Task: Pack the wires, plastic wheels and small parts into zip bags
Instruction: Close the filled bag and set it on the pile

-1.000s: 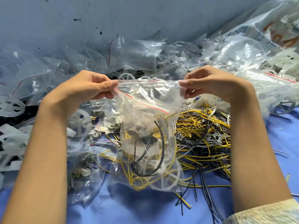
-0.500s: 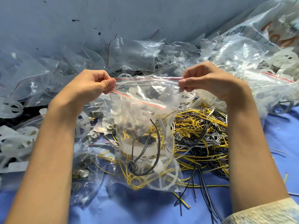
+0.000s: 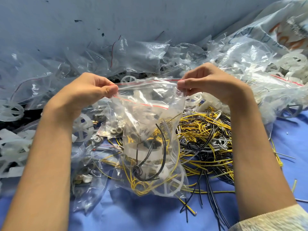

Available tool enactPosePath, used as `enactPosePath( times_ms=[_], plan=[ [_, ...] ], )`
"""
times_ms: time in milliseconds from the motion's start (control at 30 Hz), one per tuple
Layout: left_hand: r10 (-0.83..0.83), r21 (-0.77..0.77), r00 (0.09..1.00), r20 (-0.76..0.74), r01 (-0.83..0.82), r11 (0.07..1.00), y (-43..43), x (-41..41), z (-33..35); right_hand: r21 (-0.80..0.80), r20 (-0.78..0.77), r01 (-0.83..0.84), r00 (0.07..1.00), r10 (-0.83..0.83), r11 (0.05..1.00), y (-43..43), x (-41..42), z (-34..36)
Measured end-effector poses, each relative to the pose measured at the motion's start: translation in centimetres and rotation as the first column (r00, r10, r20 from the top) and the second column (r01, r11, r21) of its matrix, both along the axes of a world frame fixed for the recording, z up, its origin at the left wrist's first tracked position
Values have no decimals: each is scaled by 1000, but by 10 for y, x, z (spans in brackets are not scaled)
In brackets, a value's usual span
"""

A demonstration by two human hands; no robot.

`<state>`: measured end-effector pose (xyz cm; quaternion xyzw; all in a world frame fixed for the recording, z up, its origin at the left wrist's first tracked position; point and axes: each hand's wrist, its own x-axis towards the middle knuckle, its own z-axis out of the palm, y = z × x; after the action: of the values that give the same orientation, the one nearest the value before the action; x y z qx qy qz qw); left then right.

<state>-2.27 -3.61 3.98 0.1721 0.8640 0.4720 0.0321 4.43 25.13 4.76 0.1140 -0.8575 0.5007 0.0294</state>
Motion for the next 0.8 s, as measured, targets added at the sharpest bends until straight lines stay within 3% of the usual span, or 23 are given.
enactPosePath(
  times_ms=[200,500,800],
  plan=[
    [44,-71,995,-88,-51,996,16,-1,-3,48,-87,7,996,-3,999,-8,3,3],
    [-79,-7,996,41,79,997,3,5,4,30,-21,-46,999,47,998,-14,-2,1],
    [-21,-3,997,-68,21,1000,10,2,1,44,-98,-33,995,37,998,-17,-2,2]
  ],
)
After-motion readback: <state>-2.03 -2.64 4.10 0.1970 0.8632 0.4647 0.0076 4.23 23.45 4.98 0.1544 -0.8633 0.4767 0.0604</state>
